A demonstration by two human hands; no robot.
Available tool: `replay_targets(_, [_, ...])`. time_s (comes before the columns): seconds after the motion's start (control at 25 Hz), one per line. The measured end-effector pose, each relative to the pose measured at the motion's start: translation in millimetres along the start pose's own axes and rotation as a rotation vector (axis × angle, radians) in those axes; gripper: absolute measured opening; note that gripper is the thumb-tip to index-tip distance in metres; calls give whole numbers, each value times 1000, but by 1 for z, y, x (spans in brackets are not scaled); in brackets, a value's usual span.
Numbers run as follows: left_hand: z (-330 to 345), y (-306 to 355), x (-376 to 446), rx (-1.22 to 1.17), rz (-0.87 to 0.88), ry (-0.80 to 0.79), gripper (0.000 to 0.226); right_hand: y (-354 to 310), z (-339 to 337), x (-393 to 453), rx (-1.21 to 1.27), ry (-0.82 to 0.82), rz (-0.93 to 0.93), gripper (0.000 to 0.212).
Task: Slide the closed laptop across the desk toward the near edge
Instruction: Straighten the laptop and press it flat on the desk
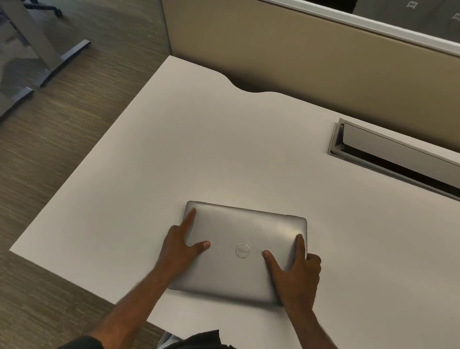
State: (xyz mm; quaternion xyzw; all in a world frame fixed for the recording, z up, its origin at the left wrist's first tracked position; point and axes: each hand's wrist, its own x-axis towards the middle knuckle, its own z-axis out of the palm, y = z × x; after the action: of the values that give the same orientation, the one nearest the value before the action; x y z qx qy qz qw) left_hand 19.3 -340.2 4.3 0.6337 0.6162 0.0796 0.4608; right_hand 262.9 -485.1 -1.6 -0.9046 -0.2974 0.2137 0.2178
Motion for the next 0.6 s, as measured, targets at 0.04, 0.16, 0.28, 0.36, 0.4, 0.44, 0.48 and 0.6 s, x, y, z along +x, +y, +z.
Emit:
replay_targets(0.04, [-1, 3, 3, 14, 21, -8, 95, 0, -2, -2, 9, 16, 12, 102])
replay_targets(0.16, [-4, 16, 16, 71, 90, -37, 95, -2, -7, -6, 35, 66, 48, 99])
replay_targets(0.28, [-6, 29, 27, 113, 155, -63, 95, -3, -12, -9, 55, 102, 91, 98])
replay_targets(0.36, [-5, 36, 35, 138, 179, -84, 95, -3, -14, -11, 59, 125, 118, 99])
replay_targets(0.4, [-4, 39, 39, 155, 187, -99, 95, -2, -15, -11, 62, 135, 134, 99])
replay_targets(0.44, [-3, 43, 43, 167, 192, -115, 95, -1, -15, -12, 65, 143, 148, 98])
replay_targets(0.48, [-2, 45, 46, 176, 201, -130, 95, 1, -14, -13, 68, 151, 161, 98])
replay_targets(0.6, [2, 50, 53, 193, 227, -160, 96, 5, -12, -14, 101, 151, 196, 98])
